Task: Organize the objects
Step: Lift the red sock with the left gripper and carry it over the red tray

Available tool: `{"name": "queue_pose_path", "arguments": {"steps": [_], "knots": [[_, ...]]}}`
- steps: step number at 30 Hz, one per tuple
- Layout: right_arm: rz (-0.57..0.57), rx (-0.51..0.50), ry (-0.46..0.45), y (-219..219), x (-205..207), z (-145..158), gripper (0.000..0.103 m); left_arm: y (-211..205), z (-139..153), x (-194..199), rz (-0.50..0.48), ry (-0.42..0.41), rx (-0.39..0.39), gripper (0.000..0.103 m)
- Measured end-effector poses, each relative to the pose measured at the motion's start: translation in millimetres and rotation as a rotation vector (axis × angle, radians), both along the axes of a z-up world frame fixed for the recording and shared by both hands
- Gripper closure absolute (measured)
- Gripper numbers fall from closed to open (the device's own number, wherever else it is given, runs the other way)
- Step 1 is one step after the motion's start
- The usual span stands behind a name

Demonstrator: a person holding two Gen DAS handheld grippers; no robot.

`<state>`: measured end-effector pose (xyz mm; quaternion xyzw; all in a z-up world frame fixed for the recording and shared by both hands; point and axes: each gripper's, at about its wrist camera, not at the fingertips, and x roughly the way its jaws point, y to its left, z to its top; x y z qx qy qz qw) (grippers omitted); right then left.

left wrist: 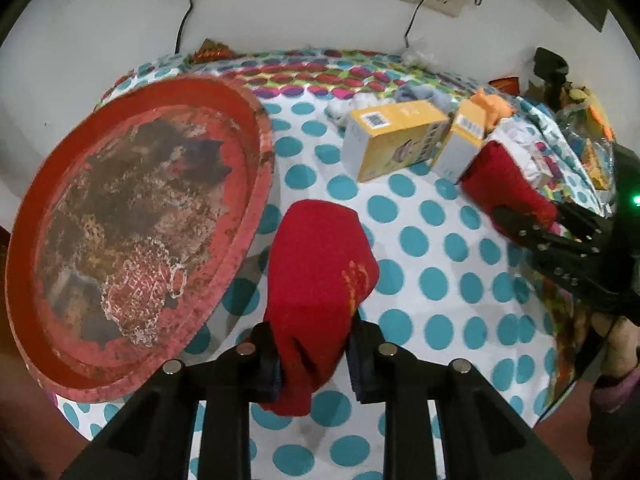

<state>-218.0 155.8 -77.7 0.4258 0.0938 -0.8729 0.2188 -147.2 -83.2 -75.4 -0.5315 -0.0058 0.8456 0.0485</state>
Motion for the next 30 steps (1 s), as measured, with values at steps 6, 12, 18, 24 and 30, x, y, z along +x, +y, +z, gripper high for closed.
{"name": "queue_pose_path", "arguments": {"steps": [6, 12, 18, 24, 30], "knots": [[0.000, 0.002, 0.001, -0.1, 0.0, 0.0, 0.060, 2.8, 20.5, 0.5, -0.015, 0.036, -0.005, 0.079], [0.000, 0.003, 0.001, -0.2, -0.3, -0.3, 0.060, -10.4, 30.6, 0.9, 0.002, 0.049, -0.009, 0.079], [0.000, 0.003, 0.001, -0.2, -0.4, -0.2, 0.059, -37.9, 40.7, -2.1, 0.058, 0.055, -0.011, 0.079], [0.000, 0.003, 0.001, -0.2, -0.4, -0.2, 0.059, -74.3, 41.9, -8.7, 0.141, 0.055, -0.032, 0.079], [0.000, 0.003, 0.001, -0.3, -0.5, -0.2, 0.058, -115.0, 37.0, -14.0, 0.213, 0.040, -0.072, 0.079]]}}
